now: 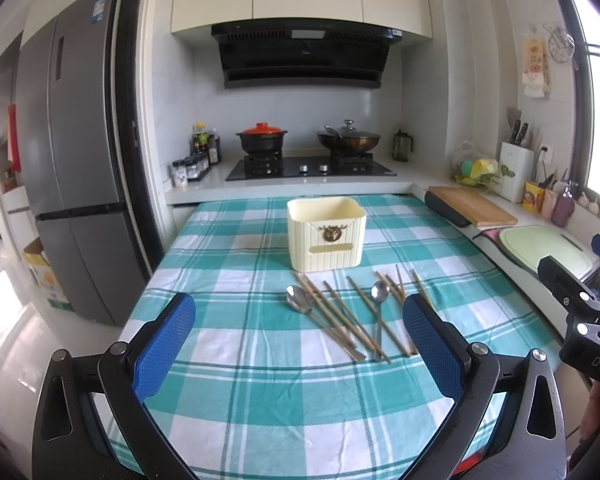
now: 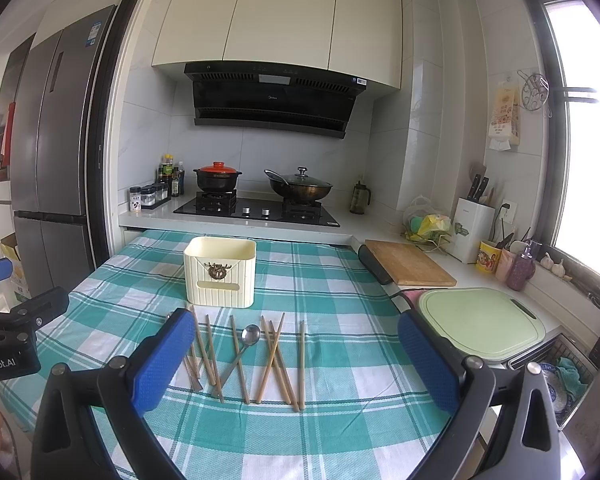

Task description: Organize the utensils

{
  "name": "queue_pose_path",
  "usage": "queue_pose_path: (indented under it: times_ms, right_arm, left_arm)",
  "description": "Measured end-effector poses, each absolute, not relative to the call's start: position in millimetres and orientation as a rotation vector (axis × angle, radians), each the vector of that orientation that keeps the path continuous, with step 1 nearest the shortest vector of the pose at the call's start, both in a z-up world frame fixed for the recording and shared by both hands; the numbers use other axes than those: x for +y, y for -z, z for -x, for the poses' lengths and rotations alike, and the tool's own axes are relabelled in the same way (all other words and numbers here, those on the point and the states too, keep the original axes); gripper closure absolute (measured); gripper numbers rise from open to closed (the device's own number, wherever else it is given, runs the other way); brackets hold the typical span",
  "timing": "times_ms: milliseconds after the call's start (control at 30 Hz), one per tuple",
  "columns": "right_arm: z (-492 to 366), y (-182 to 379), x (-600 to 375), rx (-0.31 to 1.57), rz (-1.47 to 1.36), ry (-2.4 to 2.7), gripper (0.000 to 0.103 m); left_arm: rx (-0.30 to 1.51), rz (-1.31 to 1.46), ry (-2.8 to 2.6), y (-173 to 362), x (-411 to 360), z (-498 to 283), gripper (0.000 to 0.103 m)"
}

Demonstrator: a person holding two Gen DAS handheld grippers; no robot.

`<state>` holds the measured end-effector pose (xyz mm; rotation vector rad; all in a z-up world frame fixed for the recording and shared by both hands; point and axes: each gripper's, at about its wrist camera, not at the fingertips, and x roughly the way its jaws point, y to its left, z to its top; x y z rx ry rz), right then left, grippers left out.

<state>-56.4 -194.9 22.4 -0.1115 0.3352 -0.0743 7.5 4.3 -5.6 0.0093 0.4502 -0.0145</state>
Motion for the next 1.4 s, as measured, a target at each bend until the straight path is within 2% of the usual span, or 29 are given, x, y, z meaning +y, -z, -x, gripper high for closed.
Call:
queue_pose_path:
  times_ms: [1000, 1400]
  right_arm:
    - [36.4, -5.8, -203.4, 0.382, 0.103, 0.084, 0.000]
    - [-9.7, 35.6, -228.3, 0.502, 0.073, 0.128, 0.000]
  left_arm:
    - [0.511, -0.022, 0.036, 19.1, -4.9, -28.4, 0.000]
    - [0.776, 0.030, -0.018, 96.6, 11.8, -102.8, 0.000]
